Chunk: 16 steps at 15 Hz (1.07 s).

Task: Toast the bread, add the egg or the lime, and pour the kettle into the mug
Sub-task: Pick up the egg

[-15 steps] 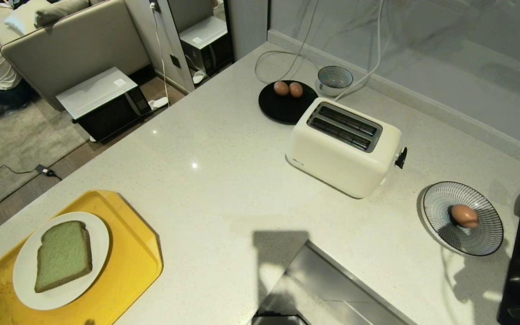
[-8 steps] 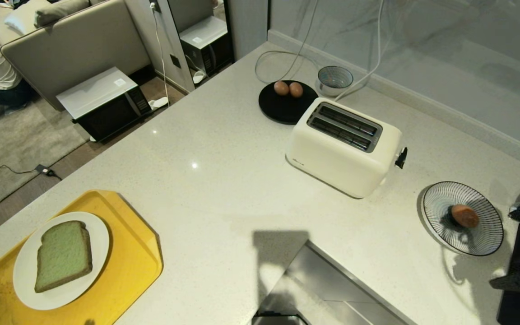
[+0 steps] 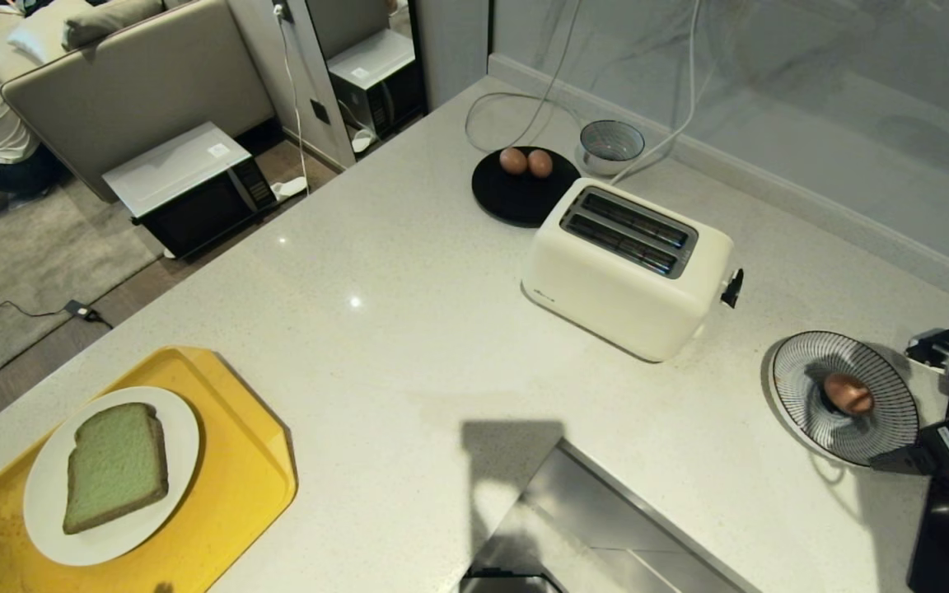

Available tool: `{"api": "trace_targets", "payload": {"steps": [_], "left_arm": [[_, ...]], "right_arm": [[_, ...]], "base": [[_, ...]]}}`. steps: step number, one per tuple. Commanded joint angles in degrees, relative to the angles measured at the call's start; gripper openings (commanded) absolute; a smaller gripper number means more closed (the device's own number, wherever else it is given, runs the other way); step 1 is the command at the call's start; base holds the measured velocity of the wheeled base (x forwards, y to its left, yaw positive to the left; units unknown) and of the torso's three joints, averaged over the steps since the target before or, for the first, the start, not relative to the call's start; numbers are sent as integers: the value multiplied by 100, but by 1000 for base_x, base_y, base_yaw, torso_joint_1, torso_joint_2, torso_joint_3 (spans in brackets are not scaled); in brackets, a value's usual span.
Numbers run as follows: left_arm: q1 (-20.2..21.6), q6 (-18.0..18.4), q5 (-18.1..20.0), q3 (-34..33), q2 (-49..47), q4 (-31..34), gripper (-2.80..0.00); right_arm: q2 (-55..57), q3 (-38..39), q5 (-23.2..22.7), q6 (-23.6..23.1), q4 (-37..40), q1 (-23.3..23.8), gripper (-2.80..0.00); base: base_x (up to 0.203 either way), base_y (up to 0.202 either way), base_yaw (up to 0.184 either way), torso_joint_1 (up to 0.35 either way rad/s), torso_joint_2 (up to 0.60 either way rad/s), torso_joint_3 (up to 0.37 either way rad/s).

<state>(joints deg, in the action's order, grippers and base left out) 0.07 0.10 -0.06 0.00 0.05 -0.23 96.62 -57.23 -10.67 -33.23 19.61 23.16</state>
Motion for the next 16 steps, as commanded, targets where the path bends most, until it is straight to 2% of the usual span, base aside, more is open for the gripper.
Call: {"api": "trace_targets", "payload": {"steps": [1,8,16], "left_arm": [[1,-1,-2,0,4,-4,-280],[1,-1,-2,0,4,-4,-280],[1,-1,-2,0,4,-4,-280]], "right_arm": [[262,-257,-6,-29,9,-61,0],[694,-676,46,9,17,-469,0],[1440,-1561,222,97,17,-493,0]], "base": [[0,0,0,0,0,0],[0,0,0,0,0,0],[0,0,0,0,0,0]]}}
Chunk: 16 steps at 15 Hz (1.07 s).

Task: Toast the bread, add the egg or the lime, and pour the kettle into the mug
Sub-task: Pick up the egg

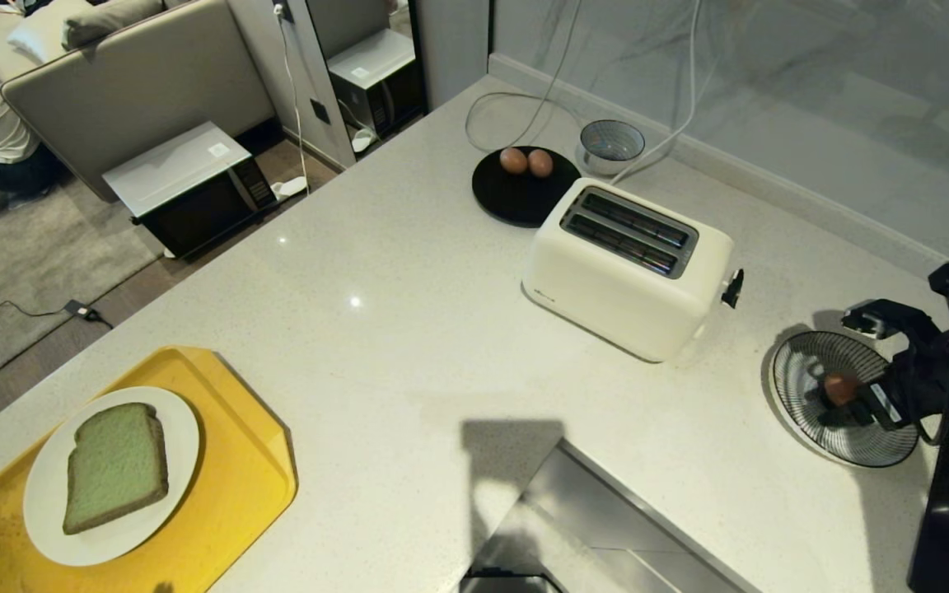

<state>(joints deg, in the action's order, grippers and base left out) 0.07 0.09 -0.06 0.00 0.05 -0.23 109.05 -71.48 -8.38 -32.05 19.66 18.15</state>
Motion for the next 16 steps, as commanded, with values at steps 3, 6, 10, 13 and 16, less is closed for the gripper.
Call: {"api": "trace_targets", "payload": {"steps": [3,6,10,13,16], "left_arm": [[1,0,-3,0,4,-4,-280],[1,0,-3,0,4,-4,-280],[1,0,-3,0,4,-4,-280],[1,0,-3,0,4,-4,-280],[1,0,-3,0,4,-4,-280]], "right_arm": [[421,-471,3,-21,12,30,0],[521,-655,3,-21,14,37,0],[591,-710,3,-21,12,55,0],[600,-727,3,-21,12,57,-103],[600,-718,3,-21,12,48,-280]], "base": [[0,0,0,0,0,0],[0,0,0,0,0,0],[0,0,0,0,0,0],[0,0,0,0,0,0],[0,0,0,0,0,0]]}}
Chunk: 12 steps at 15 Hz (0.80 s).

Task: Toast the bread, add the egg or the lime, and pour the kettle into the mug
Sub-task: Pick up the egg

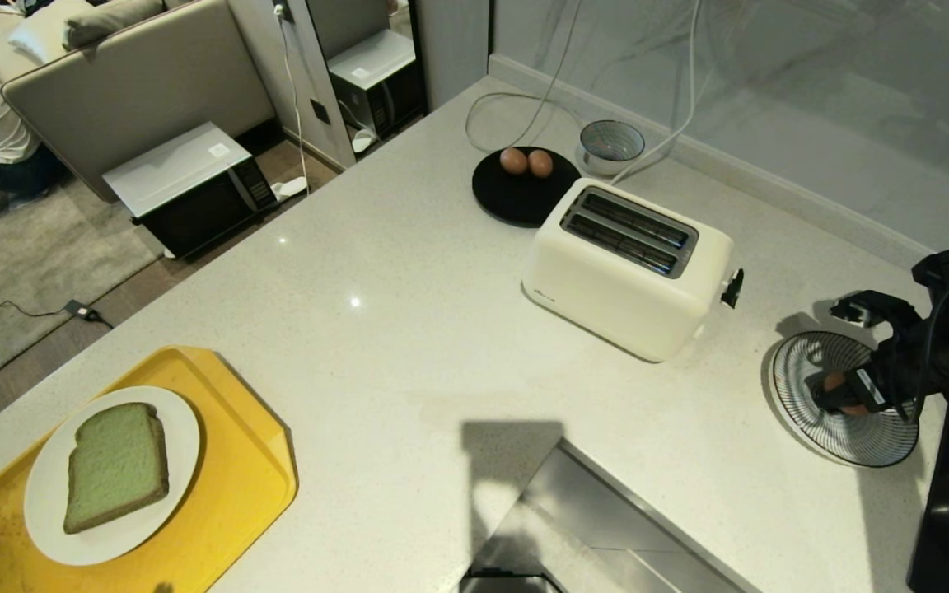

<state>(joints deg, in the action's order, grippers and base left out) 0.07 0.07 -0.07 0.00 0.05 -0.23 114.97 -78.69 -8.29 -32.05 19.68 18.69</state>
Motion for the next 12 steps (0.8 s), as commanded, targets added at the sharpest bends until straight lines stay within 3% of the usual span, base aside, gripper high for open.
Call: {"api": "trace_targets", "payload": {"steps": [1,12], "left_arm": [[1,1,-1,0,4,-4,-280],[1,1,-1,0,4,-4,-280]], "right_arm": [[8,3,-6,-21,10,-6,-280],[-300,12,71,111,10,-4,-280]], "base": [[0,0,0,0,0,0],[0,0,0,0,0,0]]}}
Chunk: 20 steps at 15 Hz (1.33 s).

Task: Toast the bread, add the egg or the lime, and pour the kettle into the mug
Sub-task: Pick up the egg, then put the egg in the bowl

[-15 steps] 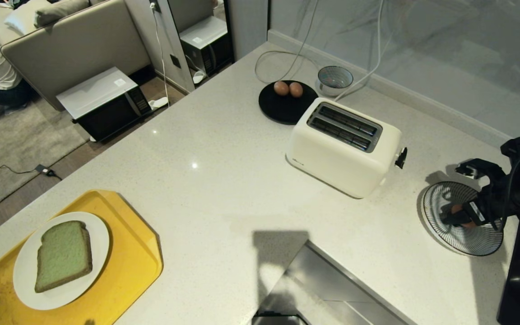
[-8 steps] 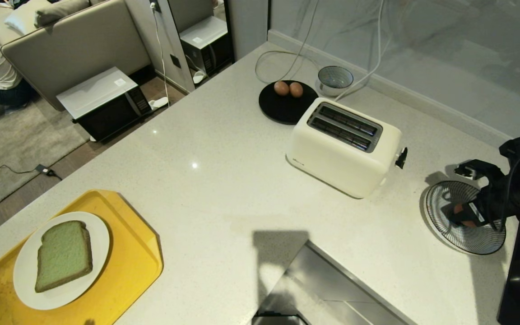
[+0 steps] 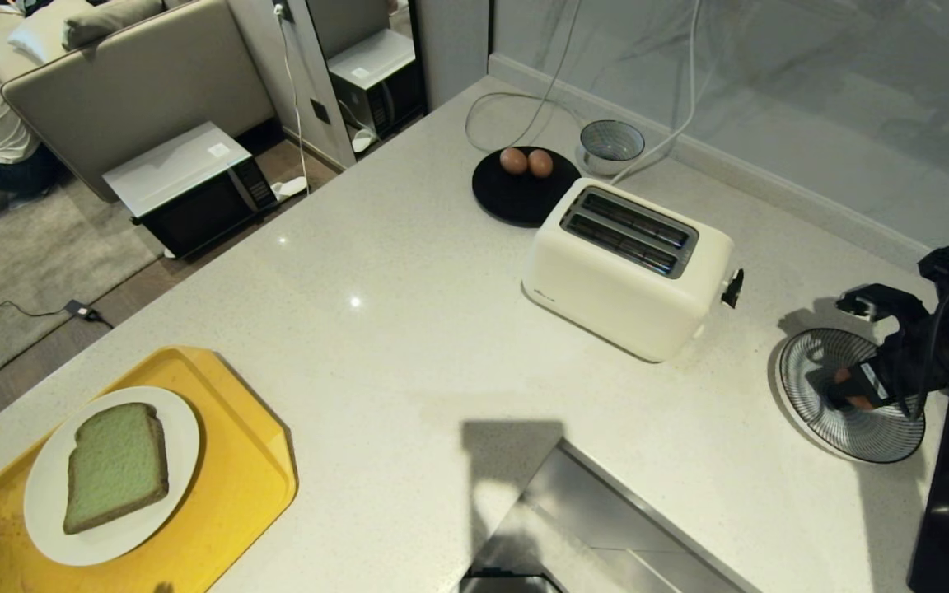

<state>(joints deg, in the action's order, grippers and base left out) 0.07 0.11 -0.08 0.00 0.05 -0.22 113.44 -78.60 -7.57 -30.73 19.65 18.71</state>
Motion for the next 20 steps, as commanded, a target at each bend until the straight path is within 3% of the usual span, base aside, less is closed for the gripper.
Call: {"api": "trace_targets", "payload": {"steps": [1,7,13,20], "left_arm": [[1,-2,-1,0,4,-4,-280],[1,-2,-1,0,4,-4,-280],[1,-2,-1,0,4,-4,-280],[1,-2,-1,0,4,-4,-280]], "right_arm": [[-243,9,7,-21,18,-6,-280],[-1439,435,-2,-13,17,-16,-280],[-3622,1638,173,-20,23,-9,-280],[-4589,1854,388,-3,48,-8,-280]], "base": [[0,0,0,0,0,0],[0,0,0,0,0,0],[0,0,0,0,0,0],[0,0,0,0,0,0]]}}
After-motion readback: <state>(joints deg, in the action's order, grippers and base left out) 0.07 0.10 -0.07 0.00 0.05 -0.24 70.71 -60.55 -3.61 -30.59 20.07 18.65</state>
